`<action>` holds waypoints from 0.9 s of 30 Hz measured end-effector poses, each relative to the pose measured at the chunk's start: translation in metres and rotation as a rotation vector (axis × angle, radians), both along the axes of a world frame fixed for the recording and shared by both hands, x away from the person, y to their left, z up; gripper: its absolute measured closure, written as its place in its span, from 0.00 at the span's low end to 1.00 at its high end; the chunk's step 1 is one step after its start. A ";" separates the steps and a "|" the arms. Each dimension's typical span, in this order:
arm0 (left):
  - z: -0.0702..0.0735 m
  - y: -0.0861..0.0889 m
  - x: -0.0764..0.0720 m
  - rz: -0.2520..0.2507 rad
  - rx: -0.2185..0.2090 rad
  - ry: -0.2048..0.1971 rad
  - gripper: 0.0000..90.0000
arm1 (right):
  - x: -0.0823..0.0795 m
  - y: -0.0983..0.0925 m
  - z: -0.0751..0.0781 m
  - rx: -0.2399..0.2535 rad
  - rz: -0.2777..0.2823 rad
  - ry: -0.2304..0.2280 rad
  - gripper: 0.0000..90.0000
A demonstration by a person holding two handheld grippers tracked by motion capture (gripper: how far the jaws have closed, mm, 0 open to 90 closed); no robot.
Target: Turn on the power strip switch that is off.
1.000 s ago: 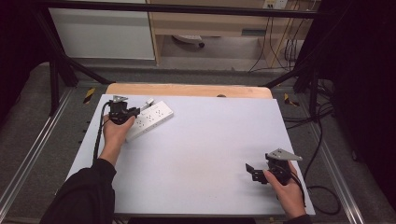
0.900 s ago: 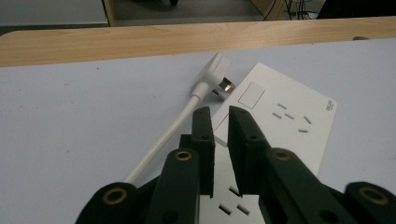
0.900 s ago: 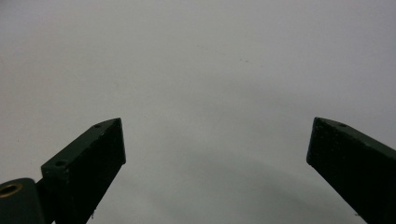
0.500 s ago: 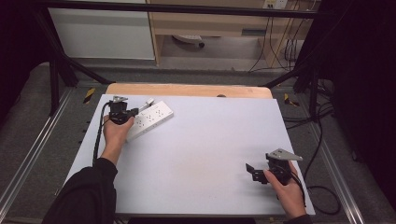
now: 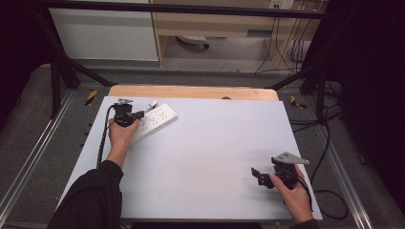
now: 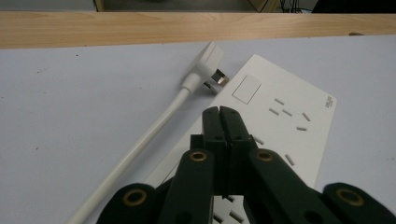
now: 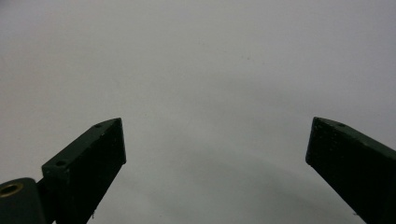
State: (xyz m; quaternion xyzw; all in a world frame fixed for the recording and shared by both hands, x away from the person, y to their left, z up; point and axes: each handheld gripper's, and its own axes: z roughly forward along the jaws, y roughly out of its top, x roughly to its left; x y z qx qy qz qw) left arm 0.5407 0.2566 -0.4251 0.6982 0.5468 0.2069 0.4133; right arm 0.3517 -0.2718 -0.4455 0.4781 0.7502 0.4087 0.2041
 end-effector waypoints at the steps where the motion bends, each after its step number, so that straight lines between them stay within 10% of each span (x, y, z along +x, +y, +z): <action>1: -0.001 -0.001 0.001 -0.005 -0.001 0.006 1.00 | 0.000 0.000 0.000 -0.002 0.000 -0.003 0.06; 27: -0.001 -0.014 0.010 -0.015 0.036 0.006 1.00 | -0.001 -0.002 0.001 0.007 -0.003 -0.002 0.05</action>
